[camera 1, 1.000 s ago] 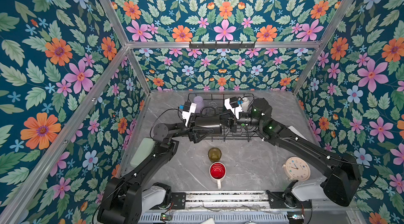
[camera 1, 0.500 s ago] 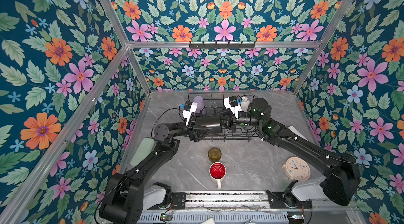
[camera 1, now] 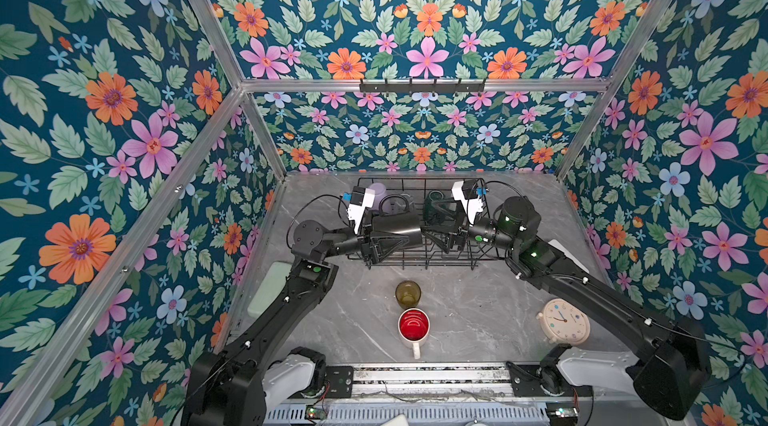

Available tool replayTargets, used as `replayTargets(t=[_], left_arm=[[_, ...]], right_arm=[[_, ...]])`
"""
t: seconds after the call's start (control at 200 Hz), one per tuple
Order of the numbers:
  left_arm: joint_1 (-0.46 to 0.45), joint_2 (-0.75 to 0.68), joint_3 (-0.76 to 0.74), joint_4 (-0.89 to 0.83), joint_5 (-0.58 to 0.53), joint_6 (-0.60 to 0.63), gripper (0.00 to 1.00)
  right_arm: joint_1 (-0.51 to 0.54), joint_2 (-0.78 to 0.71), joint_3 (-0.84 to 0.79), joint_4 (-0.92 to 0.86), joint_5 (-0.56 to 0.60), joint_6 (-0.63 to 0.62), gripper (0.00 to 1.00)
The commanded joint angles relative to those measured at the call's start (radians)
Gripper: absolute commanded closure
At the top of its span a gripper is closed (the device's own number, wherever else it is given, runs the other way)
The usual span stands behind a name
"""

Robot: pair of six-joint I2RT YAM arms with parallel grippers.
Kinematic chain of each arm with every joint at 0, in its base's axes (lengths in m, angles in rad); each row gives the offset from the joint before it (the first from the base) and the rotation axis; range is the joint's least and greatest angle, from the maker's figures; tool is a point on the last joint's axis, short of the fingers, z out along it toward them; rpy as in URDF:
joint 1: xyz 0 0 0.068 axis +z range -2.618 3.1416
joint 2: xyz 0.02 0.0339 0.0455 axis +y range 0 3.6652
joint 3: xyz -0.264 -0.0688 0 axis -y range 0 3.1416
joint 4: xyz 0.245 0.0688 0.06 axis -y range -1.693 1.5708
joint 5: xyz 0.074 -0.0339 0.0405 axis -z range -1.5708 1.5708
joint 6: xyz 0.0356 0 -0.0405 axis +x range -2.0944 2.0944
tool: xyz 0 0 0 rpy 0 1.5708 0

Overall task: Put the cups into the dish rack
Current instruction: 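Carry the black mug with the left gripper while the right gripper withdraws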

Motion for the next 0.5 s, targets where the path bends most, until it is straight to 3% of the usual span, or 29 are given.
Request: replayTargets(t=[0.0,0.22,0.495], left_arm=[[0.001,-0.027,0.062,-0.373,-0.171,0.276,1.00],[0.001,0.005,0.211,-0.710,-0.406,0.418,1.00],[-0.036,0.155,0.401,-0.967,-0.622,0.466,1.00]], right_arm=[[-0.010,-0.053,-0.039,-0.063,0.206,0.047,0.01],[-0.090,-0.161,-0.111,-0.261,0.392,0.153,0.01],[-0.185,-0.180,-0.113,-0.431,0.432,0.229,0.01]])
